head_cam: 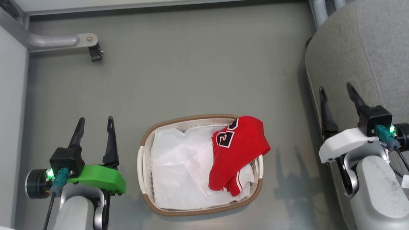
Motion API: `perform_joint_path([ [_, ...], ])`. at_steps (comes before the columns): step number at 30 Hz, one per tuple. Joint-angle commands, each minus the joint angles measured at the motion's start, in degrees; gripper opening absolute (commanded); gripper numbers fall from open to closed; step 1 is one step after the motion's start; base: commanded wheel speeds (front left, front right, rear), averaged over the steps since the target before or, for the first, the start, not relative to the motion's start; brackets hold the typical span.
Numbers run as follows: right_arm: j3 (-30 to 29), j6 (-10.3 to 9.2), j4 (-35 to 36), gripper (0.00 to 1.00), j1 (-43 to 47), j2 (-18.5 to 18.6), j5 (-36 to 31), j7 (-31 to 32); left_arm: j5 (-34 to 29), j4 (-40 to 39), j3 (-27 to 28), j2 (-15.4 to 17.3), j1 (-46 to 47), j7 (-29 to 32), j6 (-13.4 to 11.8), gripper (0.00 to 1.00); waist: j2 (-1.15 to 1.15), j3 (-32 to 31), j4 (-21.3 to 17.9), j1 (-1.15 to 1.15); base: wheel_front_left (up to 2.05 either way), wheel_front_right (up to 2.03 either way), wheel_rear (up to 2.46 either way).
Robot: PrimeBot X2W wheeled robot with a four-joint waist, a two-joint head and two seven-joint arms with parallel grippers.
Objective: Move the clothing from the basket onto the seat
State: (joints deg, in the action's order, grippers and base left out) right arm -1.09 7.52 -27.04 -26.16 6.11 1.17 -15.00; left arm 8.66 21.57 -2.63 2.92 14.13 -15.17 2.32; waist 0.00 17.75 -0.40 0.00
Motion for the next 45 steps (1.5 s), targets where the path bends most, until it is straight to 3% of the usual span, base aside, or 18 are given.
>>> perform_joint_path([
  [1,0.3,-0.06,0.0,1.0,1.4,0.2,0.8,-0.3,0.0,-0.5,0.3,0.1,-1.5,0.0,-0.3,1.0,0.0,-3.1,2.7,0.0,0.0,0.0,0.0],
  [15,3.6,-0.06,-0.1,1.0,10.6,-1.1,2.7,-0.3,-0.8,-3.0,3.1,0.1,-9.8,0.0,-0.2,1.0,0.0,-10.7,3.0,0.0,0.0,0.0,0.0],
  [27,3.9,-0.06,-0.1,1.0,18.5,-2.3,3.2,-0.3,-0.8,-3.8,1.7,0.1,-16.7,0.0,0.1,1.0,0.0,-15.3,2.4,0.0,0.0,0.0,0.0],
  [35,4.1,-0.06,0.7,1.0,15.6,-2.4,3.1,-0.3,0.2,-3.8,-0.6,0.1,-13.7,0.0,0.7,1.0,0.0,-12.4,2.1,0.0,0.0,0.0,0.0],
  [45,3.4,-0.06,5.3,1.0,7.8,-1.9,3.1,-0.3,3.2,-0.2,-9.9,0.1,-5.2,0.0,1.0,1.0,0.0,-1.0,-1.5,0.0,0.0,0.0,0.0],
])
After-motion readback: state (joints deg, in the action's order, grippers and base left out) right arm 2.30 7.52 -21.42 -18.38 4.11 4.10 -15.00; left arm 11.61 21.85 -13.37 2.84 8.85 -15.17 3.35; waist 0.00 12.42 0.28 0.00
